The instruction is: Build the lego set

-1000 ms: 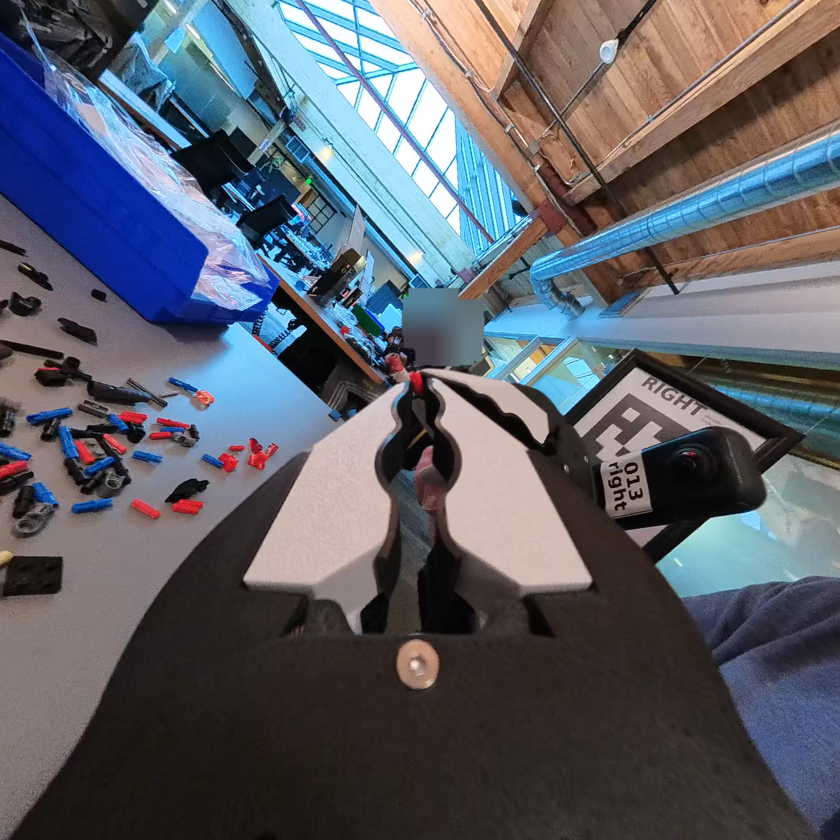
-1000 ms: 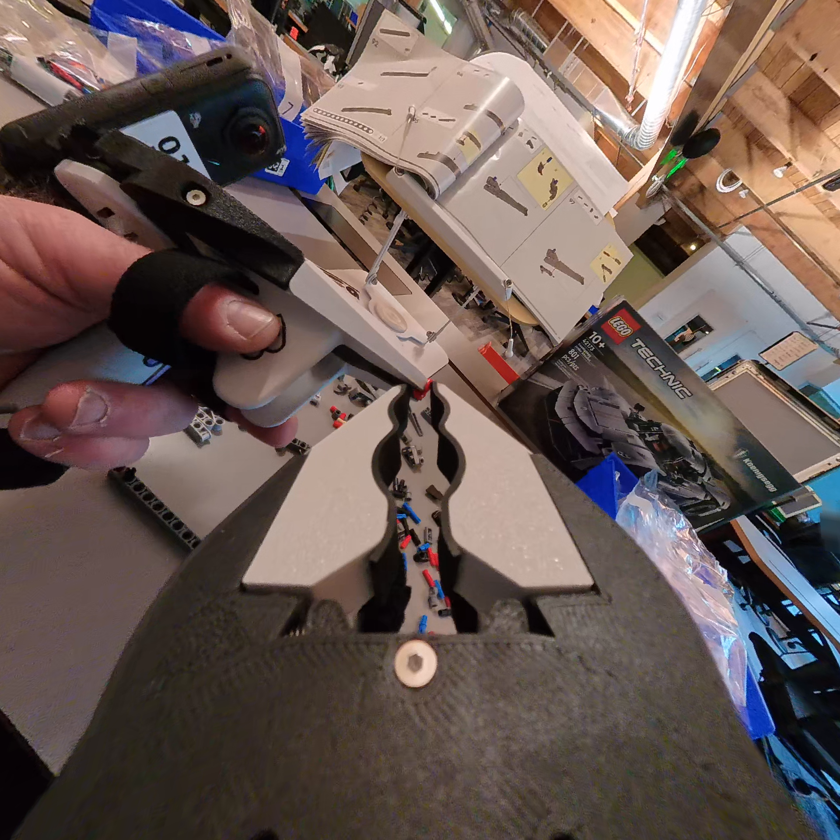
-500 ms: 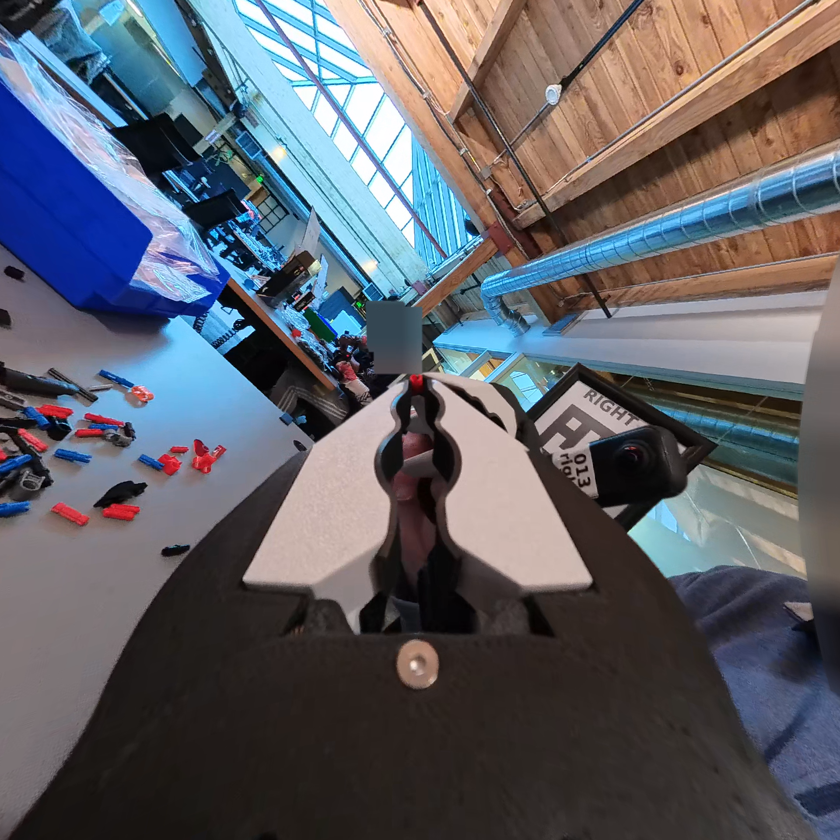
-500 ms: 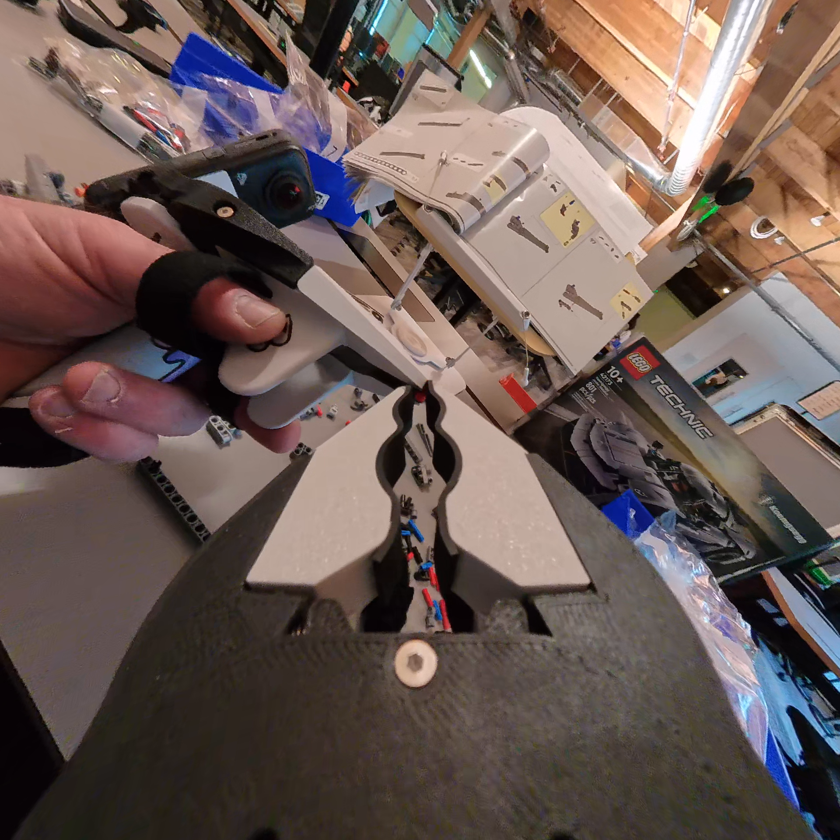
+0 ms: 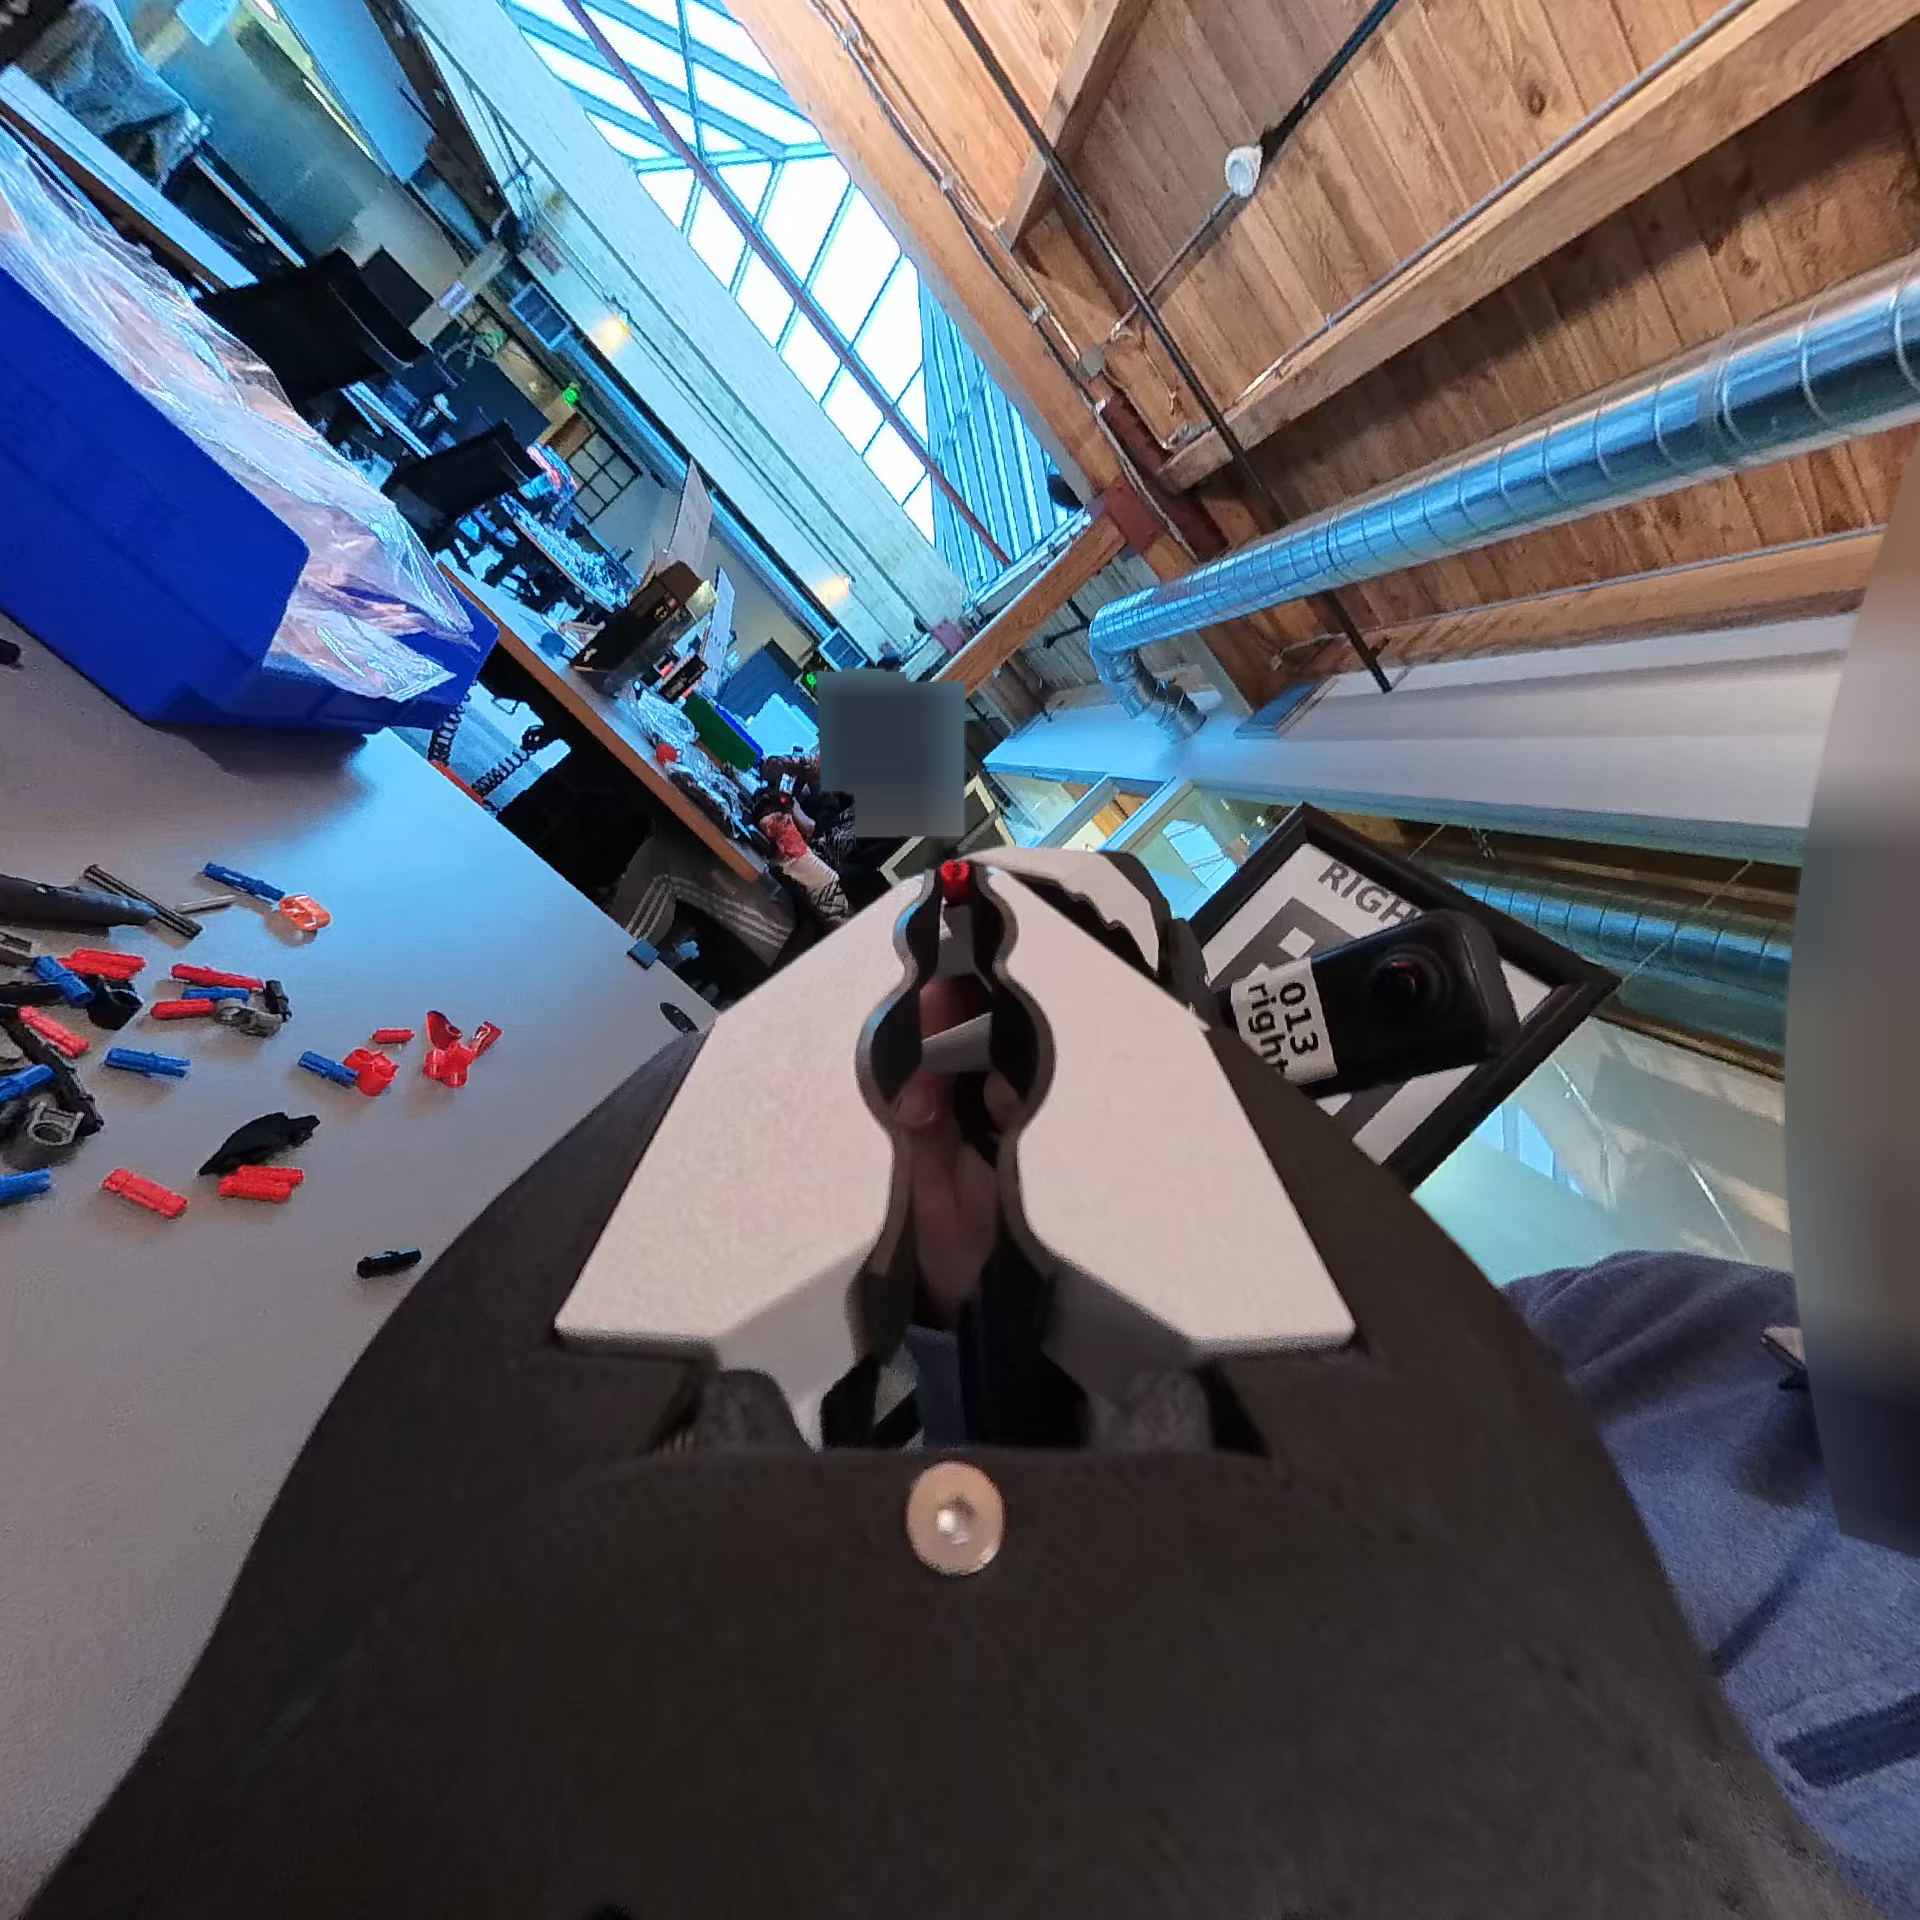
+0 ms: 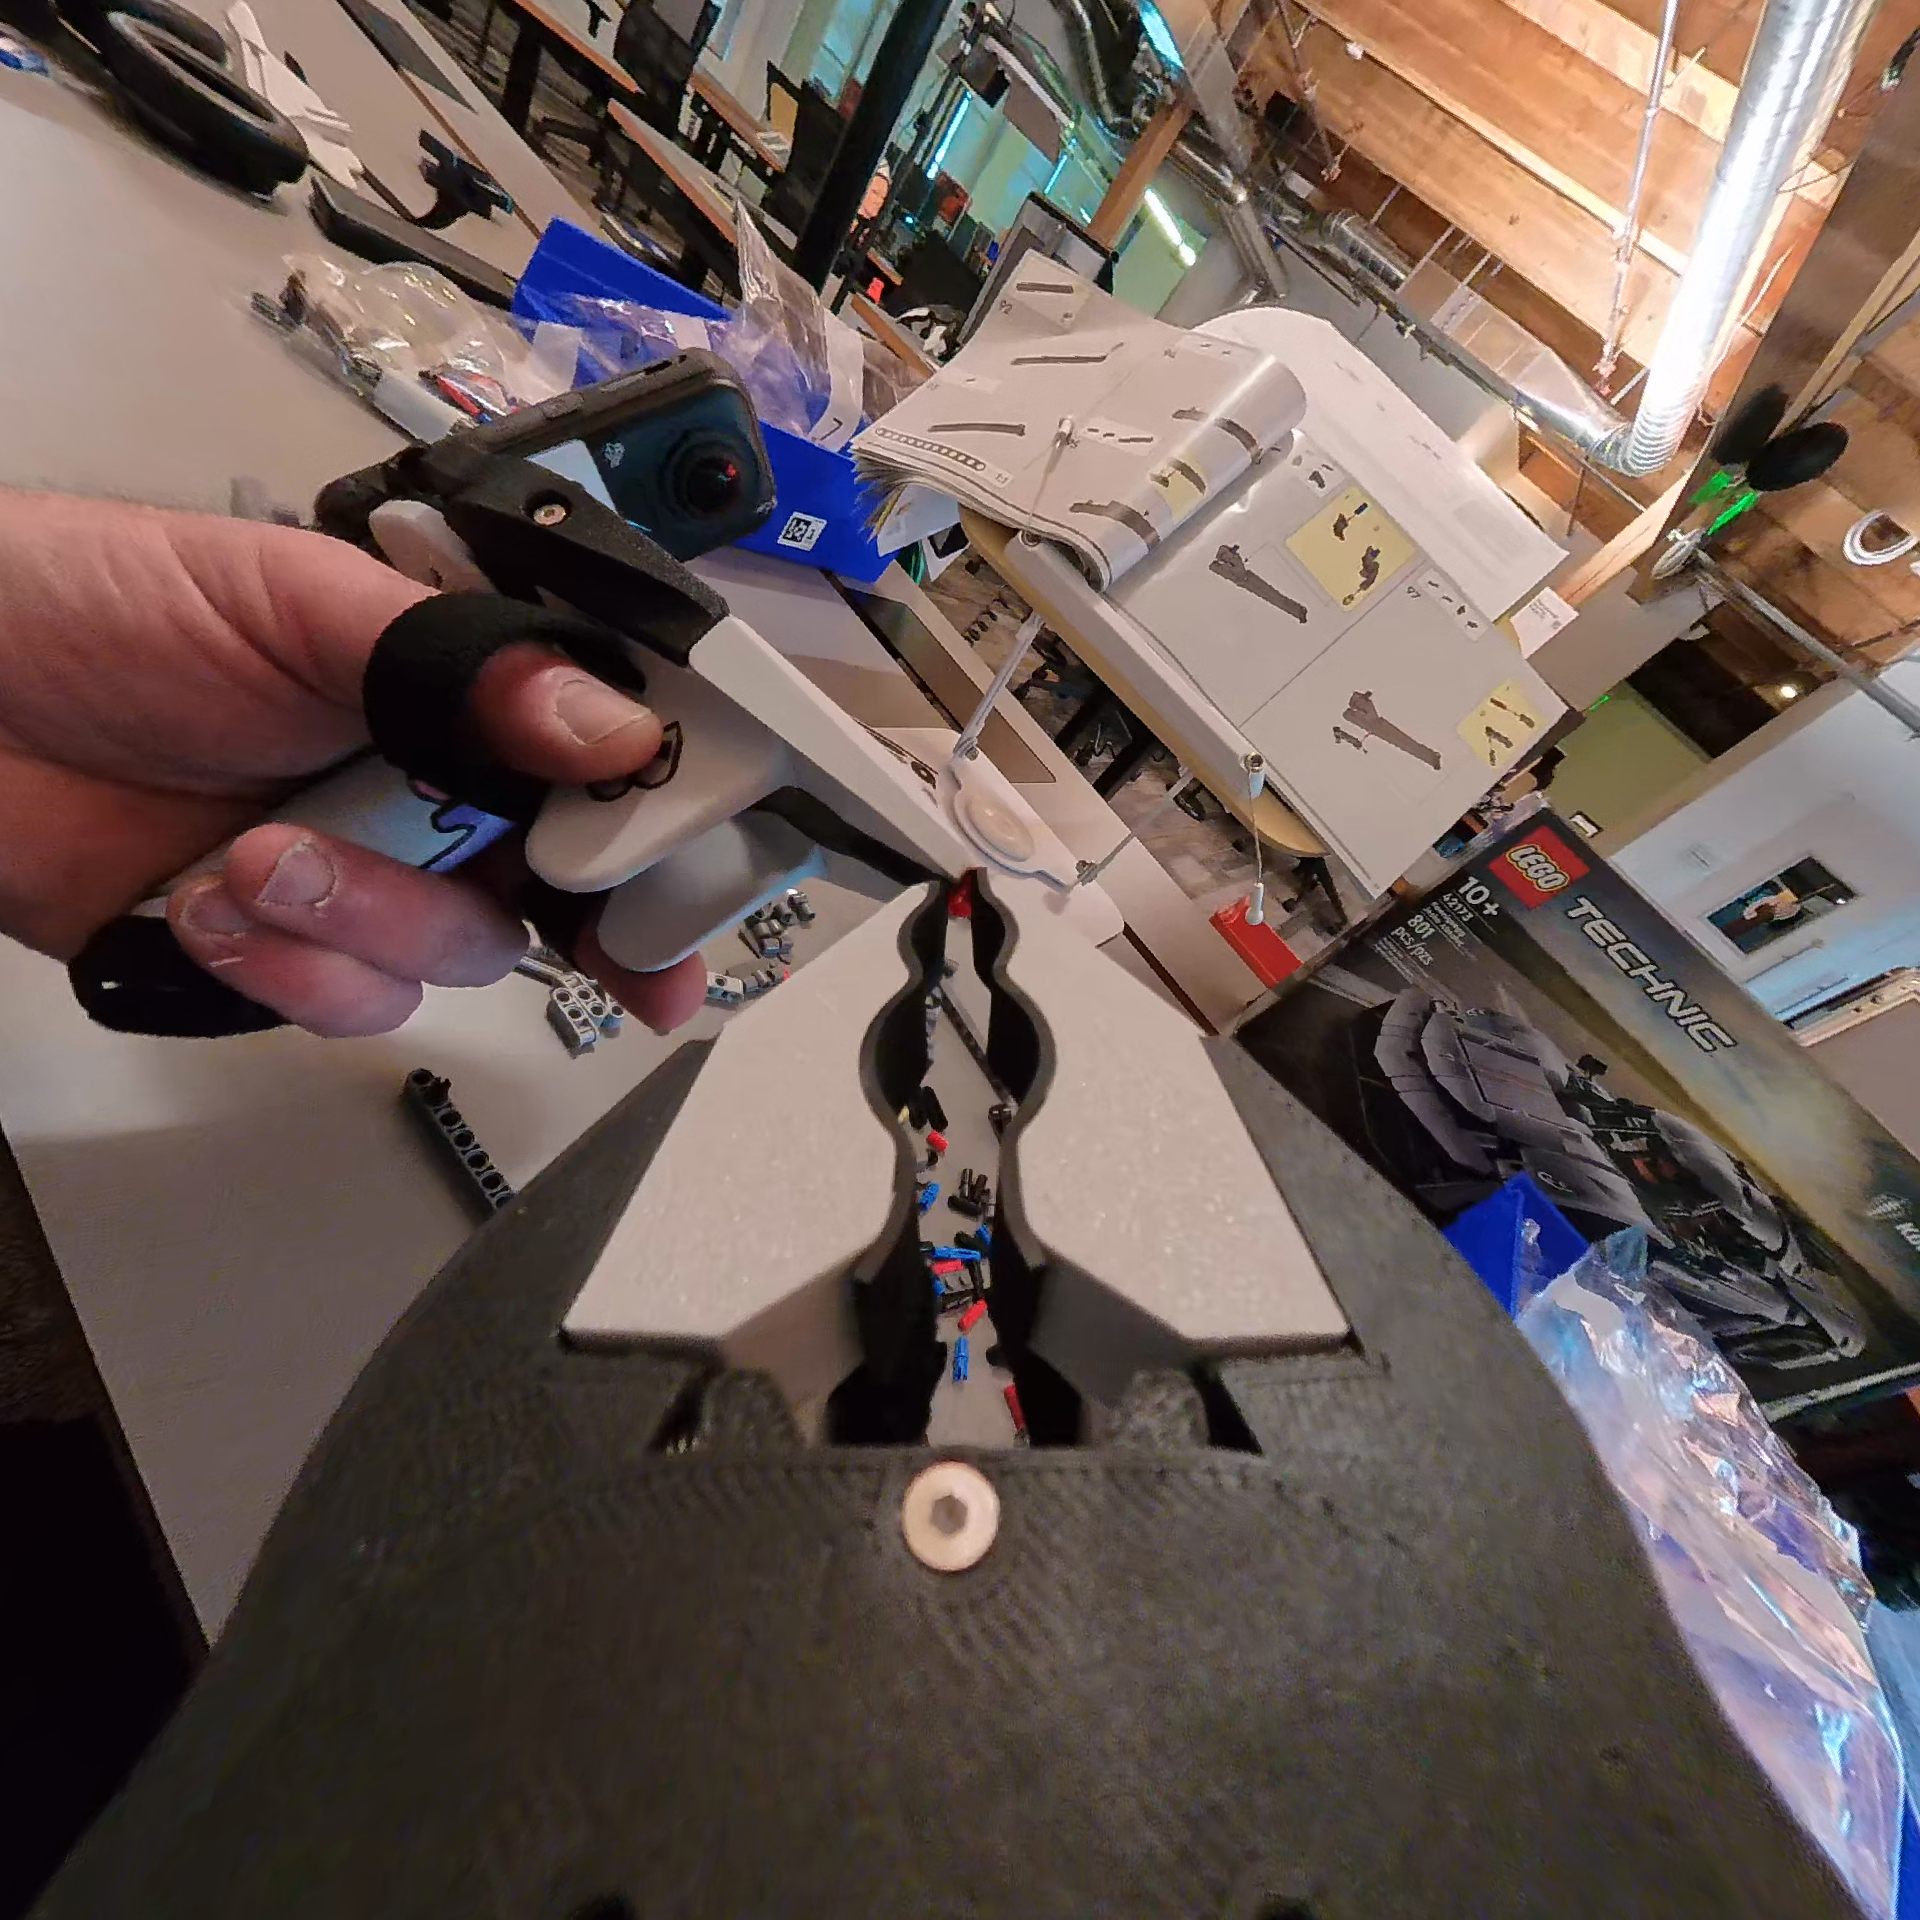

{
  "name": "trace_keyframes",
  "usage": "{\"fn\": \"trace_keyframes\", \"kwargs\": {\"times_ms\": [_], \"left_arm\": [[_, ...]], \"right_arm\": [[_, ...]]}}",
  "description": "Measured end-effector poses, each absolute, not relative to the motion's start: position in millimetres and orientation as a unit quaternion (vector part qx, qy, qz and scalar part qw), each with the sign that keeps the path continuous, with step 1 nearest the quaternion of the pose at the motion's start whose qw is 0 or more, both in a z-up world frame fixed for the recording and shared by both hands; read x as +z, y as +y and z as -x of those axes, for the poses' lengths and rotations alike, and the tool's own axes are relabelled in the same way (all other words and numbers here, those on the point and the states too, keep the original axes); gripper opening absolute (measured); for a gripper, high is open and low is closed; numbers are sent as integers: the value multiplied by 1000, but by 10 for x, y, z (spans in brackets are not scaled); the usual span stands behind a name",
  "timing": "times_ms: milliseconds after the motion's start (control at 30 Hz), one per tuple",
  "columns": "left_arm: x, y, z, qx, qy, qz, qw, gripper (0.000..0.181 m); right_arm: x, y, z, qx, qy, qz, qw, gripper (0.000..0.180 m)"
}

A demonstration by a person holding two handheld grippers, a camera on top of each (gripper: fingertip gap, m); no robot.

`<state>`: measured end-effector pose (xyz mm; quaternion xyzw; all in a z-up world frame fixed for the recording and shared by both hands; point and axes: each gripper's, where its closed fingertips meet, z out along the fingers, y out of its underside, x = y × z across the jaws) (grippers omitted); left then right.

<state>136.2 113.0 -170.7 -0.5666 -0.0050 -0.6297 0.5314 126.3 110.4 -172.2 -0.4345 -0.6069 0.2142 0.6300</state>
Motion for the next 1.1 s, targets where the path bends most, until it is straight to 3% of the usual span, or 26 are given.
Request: {"fn": "trace_keyframes", "kwargs": {"times_ms": [367, 1100], "left_arm": [[-1699, 1067, -1335, -624, 10, 561, 543, 2], [-1536, 966, -1222, -635, -13, 514, 576, 2]], "right_arm": [[-1728, 1036, -1243, 232, -631, 421, 608, 1], [-1560, 932, -1186, 191, -620, 396, 650, 0]]}}
